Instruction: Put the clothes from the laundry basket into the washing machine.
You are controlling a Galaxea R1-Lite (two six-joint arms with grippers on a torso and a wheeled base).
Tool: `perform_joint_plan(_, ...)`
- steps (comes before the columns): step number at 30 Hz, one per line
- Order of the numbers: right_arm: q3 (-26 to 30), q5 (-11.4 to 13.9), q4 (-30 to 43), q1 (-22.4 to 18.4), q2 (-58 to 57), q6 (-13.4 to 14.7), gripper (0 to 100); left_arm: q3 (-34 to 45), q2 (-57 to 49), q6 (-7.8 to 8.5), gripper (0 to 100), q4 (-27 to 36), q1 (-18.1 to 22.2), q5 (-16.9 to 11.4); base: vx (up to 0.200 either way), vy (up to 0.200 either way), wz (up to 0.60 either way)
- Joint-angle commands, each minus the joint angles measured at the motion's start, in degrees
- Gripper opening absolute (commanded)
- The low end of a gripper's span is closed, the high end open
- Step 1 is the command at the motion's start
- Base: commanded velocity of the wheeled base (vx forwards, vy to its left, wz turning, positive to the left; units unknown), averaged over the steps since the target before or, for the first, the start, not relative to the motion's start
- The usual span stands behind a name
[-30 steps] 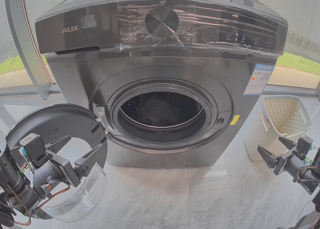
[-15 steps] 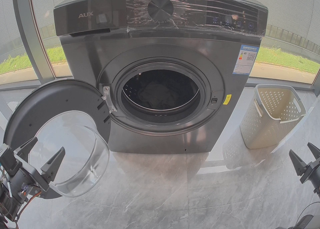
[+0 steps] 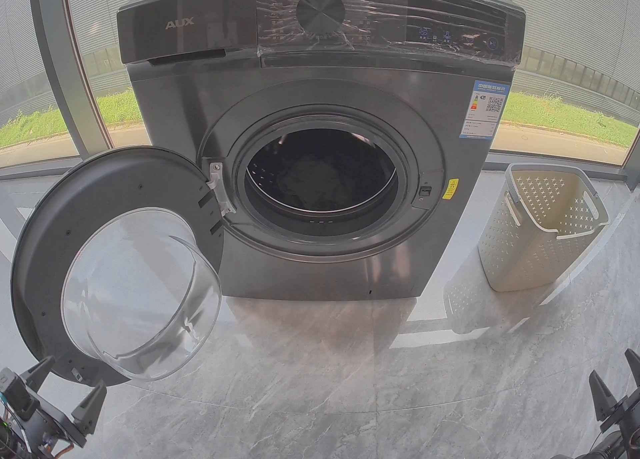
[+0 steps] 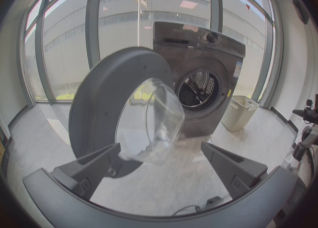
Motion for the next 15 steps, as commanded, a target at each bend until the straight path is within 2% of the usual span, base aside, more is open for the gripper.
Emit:
perform_joint_plan(1, -0.68, 0.64, 5.81, -4.18, -10.58, 0.58, 100, 0.19, -19.37, -0.13, 100, 14.25, 5.06, -4.69, -0.200, 0.000, 0.00)
perform_joint_plan(3, -0.86, 0.47, 6.51, -4.18, -10.58, -0.91, 100, 0.55, -22.00, -3.56, 100, 12.67, 8.31, -5.57, 0.000, 0.000, 0.00)
perform_joint_plan(5, -1.03, -0.41, 6.69, -4.44, -10.49, -1.70, 100, 0.55, -24.02, -4.44, 100, 12.49, 12.27, -5.48, 0.000, 0.000, 0.00)
perform_joint_plan(6, -0.95, -1.55, 6.69, -4.53, -9.88, -1.35, 100, 0.72, -24.90, -3.56, 100, 12.14, 14.03, -4.60, 0.000, 0.000, 0.00)
perform_joint_plan(8, -1.03, -2.87, 7.04, -4.53, -9.35, -1.17, 100, 0.81, -24.90, -3.29, 100, 11.96, 13.94, -3.11, 0.000, 0.000, 0.00)
perform_joint_plan(9, -1.03, -2.61, 7.48, -4.09, -9.79, -0.73, 100, 0.81, -24.81, -1.18, 100, 12.05, 13.67, 2.78, 0.000, 0.000, 0.00)
perform_joint_plan(10, -0.33, -0.59, 6.95, -3.91, -10.14, -1.09, 100, 0.81, -24.81, 0.13, 100, 12.14, 13.59, 4.63, 0.000, 0.000, 0.00)
perform_joint_plan(11, 0.28, 3.81, 6.86, -3.83, -10.58, -1.35, 100, 0.81, -24.81, 2.07, 100, 12.14, 13.59, 5.42, 0.000, 0.000, 0.00)
perform_joint_plan(12, 0.37, 4.51, 6.69, -3.91, -10.58, -1.53, 100, 0.81, -24.99, 2.59, 100, 12.23, 13.41, 4.72, 0.000, 0.000, 0.00)
perform_joint_plan(14, 0.55, 3.28, 6.34, -3.83, -10.58, -2.05, 100, 0.46, -26.22, 2.16, 100, 12.84, 12.36, 1.29, 0.000, 0.000, 0.00)
perform_joint_plan(15, 0.64, 3.19, 6.34, -3.83, -10.58, -2.05, 100, 0.37, -26.57, 2.07, 100, 13.02, 12.18, 0.58, 0.000, 0.000, 0.00)
